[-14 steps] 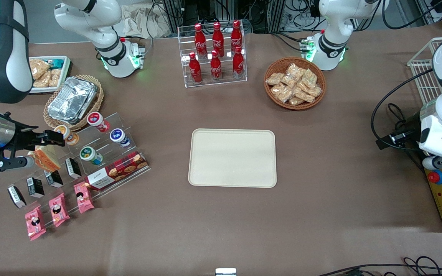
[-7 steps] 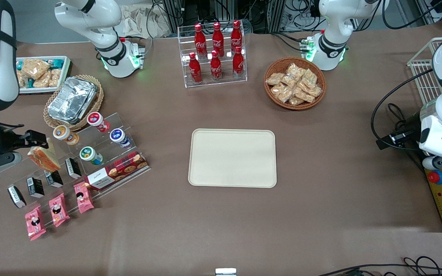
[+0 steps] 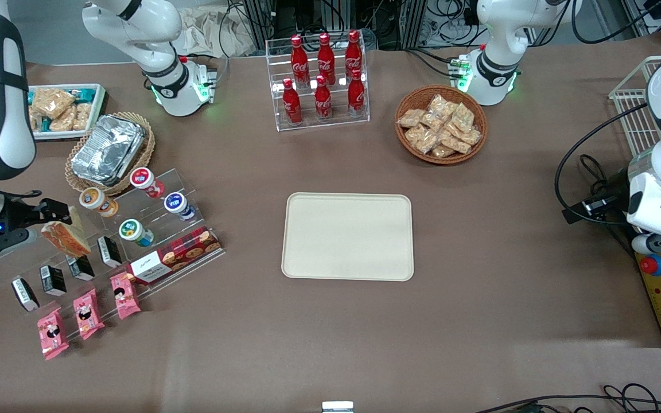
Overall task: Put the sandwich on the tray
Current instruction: 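Close the right gripper on the wrapped sandwich wedge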
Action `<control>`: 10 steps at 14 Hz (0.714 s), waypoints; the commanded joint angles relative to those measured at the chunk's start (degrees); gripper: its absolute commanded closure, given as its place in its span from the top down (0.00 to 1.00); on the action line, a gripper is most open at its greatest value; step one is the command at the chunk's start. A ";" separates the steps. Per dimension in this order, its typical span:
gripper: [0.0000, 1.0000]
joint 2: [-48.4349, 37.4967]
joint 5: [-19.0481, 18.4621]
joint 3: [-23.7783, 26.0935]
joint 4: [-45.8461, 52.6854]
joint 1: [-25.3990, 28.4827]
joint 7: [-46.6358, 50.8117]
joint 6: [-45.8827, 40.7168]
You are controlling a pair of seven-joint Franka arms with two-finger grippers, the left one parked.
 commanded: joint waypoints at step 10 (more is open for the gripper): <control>0.99 -0.77 -2.56 0.27 -8.54 -2.79 -5.29 10.18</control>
